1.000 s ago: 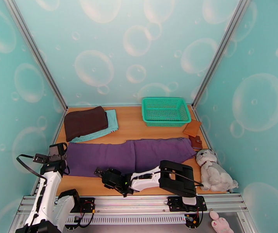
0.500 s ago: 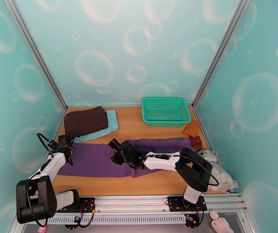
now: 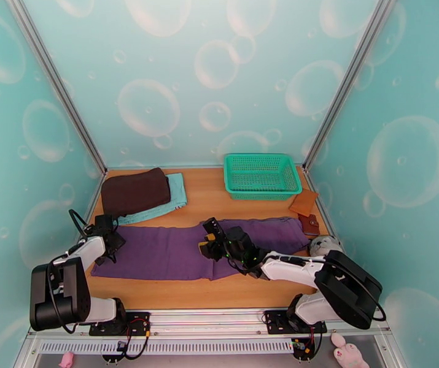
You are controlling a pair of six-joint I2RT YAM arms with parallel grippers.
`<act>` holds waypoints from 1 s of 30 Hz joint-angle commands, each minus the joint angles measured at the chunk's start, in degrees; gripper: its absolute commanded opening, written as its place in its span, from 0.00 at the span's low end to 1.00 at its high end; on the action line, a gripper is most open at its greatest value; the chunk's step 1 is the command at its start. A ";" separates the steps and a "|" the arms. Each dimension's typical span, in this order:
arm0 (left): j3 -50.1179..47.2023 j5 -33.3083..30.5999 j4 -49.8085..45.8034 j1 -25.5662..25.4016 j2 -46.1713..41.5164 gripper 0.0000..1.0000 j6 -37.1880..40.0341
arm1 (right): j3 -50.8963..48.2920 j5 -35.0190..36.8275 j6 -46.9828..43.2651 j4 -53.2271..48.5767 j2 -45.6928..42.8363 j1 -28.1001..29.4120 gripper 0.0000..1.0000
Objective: Fold and stack the trousers
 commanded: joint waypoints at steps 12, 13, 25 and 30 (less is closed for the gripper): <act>-2.28 11.69 4.84 -0.28 2.19 0.87 0.16 | -2.37 -4.36 3.61 6.37 1.56 -5.76 0.44; -1.93 11.55 4.64 -0.28 2.63 0.87 0.21 | -2.82 -5.27 4.27 7.41 1.46 -6.50 0.44; 5.56 1.70 -4.20 0.40 -1.90 0.93 2.64 | -3.56 -9.50 6.06 9.03 2.23 -9.13 0.45; 12.43 -1.37 -10.33 1.46 7.22 0.99 8.08 | -4.32 -13.29 8.39 11.12 3.06 -11.77 0.45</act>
